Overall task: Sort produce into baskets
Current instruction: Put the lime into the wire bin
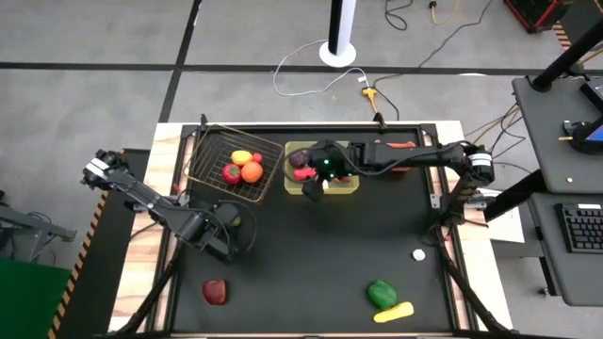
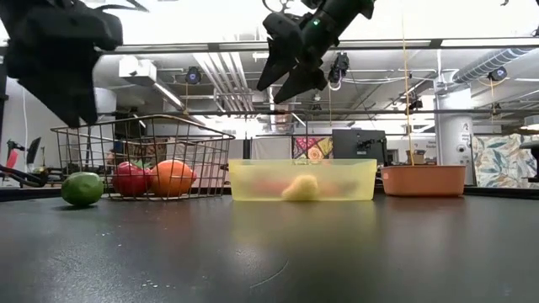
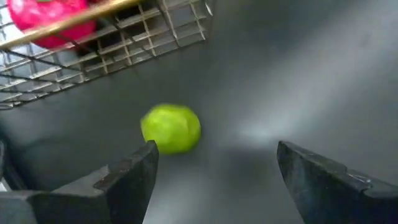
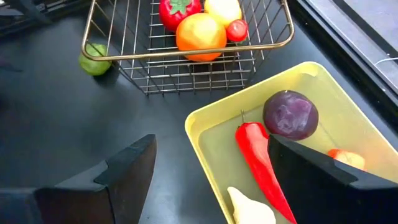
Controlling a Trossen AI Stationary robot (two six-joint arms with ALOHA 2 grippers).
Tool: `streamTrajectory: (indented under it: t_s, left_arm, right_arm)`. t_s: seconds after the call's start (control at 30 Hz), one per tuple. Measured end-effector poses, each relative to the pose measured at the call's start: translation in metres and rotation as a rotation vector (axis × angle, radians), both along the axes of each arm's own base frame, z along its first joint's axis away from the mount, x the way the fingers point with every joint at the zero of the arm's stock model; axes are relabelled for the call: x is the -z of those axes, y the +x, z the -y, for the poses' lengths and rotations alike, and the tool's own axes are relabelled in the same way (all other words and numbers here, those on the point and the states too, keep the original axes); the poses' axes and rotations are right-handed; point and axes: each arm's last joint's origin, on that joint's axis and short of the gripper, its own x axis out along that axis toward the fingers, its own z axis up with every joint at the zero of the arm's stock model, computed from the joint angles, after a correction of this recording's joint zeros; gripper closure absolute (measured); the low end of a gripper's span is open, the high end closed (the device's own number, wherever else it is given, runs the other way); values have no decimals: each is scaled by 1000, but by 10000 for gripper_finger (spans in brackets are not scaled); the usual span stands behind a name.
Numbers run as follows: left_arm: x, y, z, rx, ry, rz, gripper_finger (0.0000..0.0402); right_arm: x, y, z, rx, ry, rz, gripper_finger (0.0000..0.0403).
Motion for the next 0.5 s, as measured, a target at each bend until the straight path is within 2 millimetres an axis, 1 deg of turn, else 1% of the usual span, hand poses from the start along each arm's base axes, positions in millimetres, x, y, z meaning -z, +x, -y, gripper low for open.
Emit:
streamTrajectory:
  t_s: [0.17,0.5]
  left_arm:
    - [11,-1,-8,-64,7,-8,94]
    - [33,-10,-14,-104,18,-36,94]
  right_arm:
    - [0,0,0,0,0,0,108]
    - [0,0,0,0,-1,1,102]
